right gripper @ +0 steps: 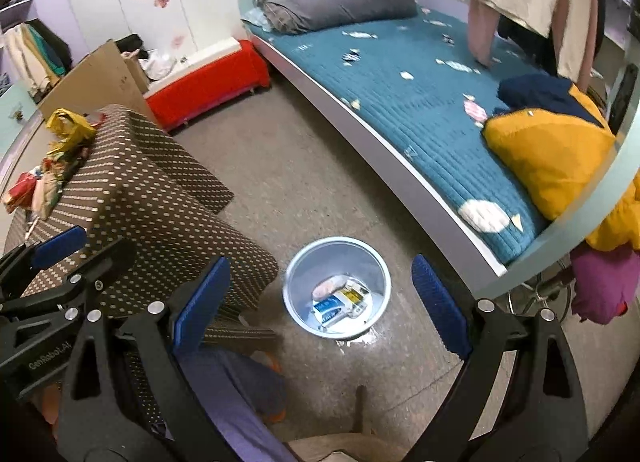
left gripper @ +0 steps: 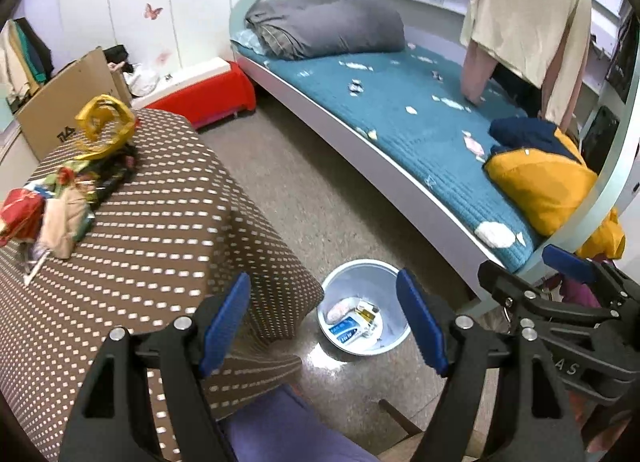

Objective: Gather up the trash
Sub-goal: 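Move both tools back toward the polka-dot table, then grasp the beige cloth with the right gripper while the left reaches toward the red bread bag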

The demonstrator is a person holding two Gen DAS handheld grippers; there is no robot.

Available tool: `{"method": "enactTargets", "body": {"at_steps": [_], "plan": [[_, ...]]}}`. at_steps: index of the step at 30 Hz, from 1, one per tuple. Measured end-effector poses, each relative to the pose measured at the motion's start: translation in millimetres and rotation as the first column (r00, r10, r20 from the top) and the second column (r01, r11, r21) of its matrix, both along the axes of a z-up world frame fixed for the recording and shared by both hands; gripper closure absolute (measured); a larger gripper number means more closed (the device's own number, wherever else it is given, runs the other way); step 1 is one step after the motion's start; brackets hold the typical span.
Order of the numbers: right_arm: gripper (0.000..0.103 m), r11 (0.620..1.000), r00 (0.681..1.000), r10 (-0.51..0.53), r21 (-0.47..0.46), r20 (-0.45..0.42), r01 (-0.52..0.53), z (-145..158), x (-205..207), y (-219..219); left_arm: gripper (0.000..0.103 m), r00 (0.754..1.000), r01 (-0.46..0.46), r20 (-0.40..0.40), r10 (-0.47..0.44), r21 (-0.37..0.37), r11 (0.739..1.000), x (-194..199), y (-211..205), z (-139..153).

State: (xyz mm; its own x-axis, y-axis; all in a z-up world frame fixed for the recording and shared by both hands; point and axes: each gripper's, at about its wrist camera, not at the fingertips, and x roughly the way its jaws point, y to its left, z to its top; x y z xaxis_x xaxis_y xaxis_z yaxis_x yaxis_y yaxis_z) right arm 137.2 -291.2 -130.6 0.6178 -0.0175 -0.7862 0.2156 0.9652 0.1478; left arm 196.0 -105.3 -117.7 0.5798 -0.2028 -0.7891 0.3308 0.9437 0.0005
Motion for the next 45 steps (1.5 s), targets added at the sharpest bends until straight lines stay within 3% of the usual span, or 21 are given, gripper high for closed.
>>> {"method": "enactTargets", "body": {"at_steps": [11,22,33,45], "plan": [[0.013,0.991,0.99,0.129,-0.035,0.057,-0.127,26.7,11.6,57.1,0.026,0.991,-0.115,0.063,0.117,-0.029,0.993,-11.0,58.5,28.6],[0.013,0.965,0.962,0.262,-0.044,0.081,-0.259,43.4,29.3,123.3,0.025,0.963,-0.253,0.086,0.256,-0.042,0.967,-18.7,131.6,42.1],[0.013,0.907,0.903,0.421,-0.057,0.085,-0.417,53.0,50.2,204.5,0.024,0.912,-0.399,0.082,0.402,-0.056,0.915,-22.3,212.2,46.9],[0.013,0.834,0.832,0.551,-0.038,0.062,-0.55,49.7,90.0,282.7,0.024,0.837,-0.542,0.043,0.545,-0.071,0.837,-17.0,293.5,38.8]]}}
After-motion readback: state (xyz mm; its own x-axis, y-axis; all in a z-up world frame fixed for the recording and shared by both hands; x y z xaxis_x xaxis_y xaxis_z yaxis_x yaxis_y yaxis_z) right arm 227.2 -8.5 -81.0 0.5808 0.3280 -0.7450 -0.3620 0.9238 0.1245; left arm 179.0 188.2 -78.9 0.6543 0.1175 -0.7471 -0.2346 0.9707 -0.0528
